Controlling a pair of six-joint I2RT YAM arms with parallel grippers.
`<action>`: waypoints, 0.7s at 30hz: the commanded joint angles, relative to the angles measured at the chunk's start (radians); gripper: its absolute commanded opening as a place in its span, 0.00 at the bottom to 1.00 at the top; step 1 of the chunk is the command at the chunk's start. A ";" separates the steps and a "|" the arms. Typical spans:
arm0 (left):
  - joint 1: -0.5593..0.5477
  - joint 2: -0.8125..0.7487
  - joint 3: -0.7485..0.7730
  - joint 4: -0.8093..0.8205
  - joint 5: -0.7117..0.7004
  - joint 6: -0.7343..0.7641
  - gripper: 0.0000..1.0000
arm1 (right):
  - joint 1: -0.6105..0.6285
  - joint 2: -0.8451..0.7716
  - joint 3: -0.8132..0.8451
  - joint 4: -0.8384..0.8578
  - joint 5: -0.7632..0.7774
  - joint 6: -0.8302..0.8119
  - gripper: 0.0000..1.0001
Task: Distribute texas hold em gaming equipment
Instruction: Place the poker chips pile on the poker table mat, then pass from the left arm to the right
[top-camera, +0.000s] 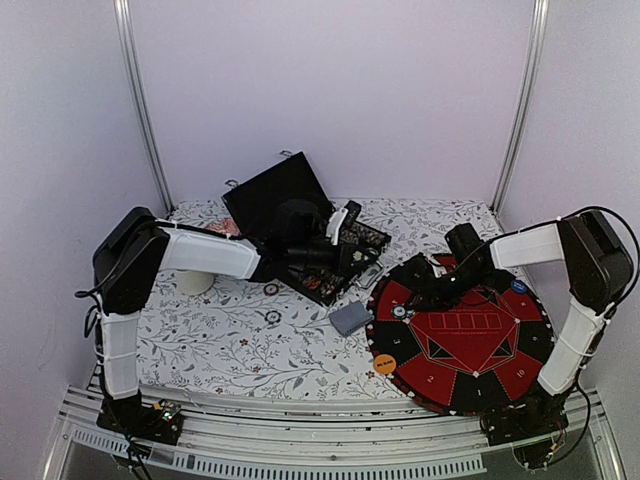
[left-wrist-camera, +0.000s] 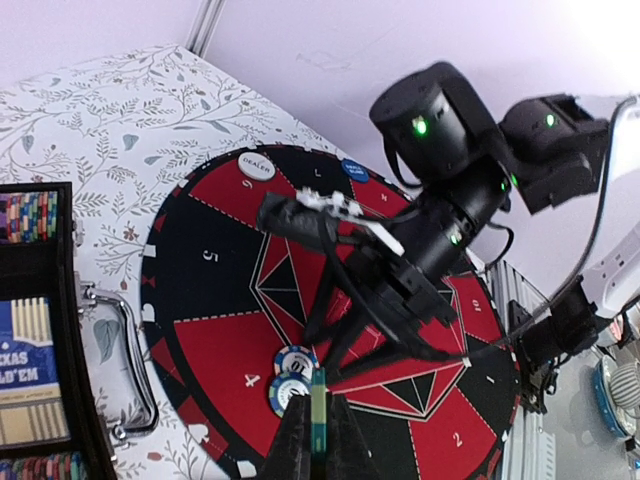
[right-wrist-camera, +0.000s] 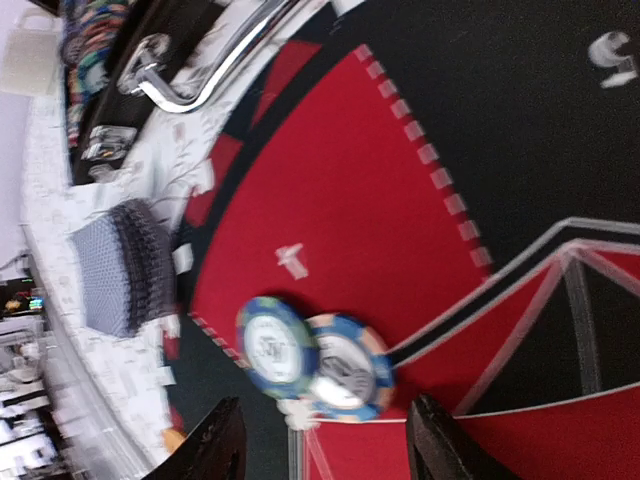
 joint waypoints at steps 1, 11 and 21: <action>0.007 -0.061 -0.050 -0.030 0.023 0.049 0.00 | -0.008 -0.062 0.072 -0.139 0.218 0.004 0.59; -0.011 -0.263 -0.201 0.087 0.250 0.228 0.00 | 0.174 -0.415 0.123 0.067 -0.230 -0.303 0.59; -0.022 -0.350 -0.278 0.181 0.323 0.225 0.00 | 0.273 -0.393 0.124 0.349 -0.377 -0.197 0.41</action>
